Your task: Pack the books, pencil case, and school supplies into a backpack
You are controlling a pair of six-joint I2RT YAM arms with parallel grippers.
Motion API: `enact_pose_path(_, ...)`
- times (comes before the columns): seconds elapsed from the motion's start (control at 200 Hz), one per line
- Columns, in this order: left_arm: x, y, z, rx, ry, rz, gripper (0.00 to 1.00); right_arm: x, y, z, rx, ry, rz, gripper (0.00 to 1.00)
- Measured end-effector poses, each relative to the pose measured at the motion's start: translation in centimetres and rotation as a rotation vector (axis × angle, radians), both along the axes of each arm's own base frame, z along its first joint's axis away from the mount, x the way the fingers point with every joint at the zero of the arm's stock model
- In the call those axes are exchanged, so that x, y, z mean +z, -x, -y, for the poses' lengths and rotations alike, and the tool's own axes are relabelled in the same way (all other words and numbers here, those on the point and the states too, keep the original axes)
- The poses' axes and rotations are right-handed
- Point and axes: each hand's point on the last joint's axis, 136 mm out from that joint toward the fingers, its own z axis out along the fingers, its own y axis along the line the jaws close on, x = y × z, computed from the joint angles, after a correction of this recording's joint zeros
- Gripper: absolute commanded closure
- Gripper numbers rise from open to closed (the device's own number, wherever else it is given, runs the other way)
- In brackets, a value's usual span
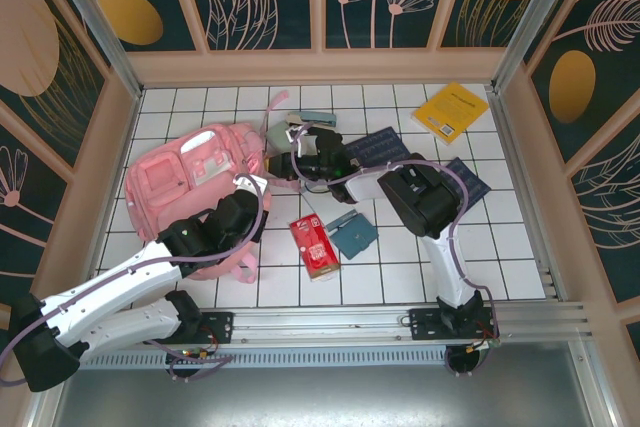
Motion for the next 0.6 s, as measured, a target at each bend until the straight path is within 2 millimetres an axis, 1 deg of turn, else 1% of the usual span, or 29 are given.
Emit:
enact_pose_path(0.025, 0.0, 0.0, 0.0, 0.000, 0.000, 0.000, 1.00, -0.1, 0.1, 0.1, -0.002, 0.001, -0.001, 0.93)
enact_pose_path(0.03, 0.0, 0.0, 0.0, 0.000, 0.000, 0.000, 1.00, -0.2, 0.1, 0.1, -0.001, 0.002, 0.000, 0.96)
enact_pose_path(0.08, 0.0, 0.0, 0.0, -0.001, -0.001, -0.001, 1.00, -0.4, 0.2, 0.1, -0.001, 0.006, -0.003, 1.00)
enact_pose_path(0.25, 0.0, 0.0, 0.0, -0.001, -0.001, -0.001, 1.00, -0.5, 0.2, 0.2, -0.005, 0.008, 0.007, 1.00)
enact_pose_path(0.38, -0.1, 0.0, 0.0, 0.001, -0.003, -0.002, 1.00, -0.7, 0.6, 1.3, -0.038, 0.039, 0.020, 1.00)
enact_pose_path(0.601, -1.2, -0.3, 0.3, 0.013, -0.022, -0.026, 1.00, 0.5, 0.1, 2.1, -0.077, 0.115, 0.103, 1.00)
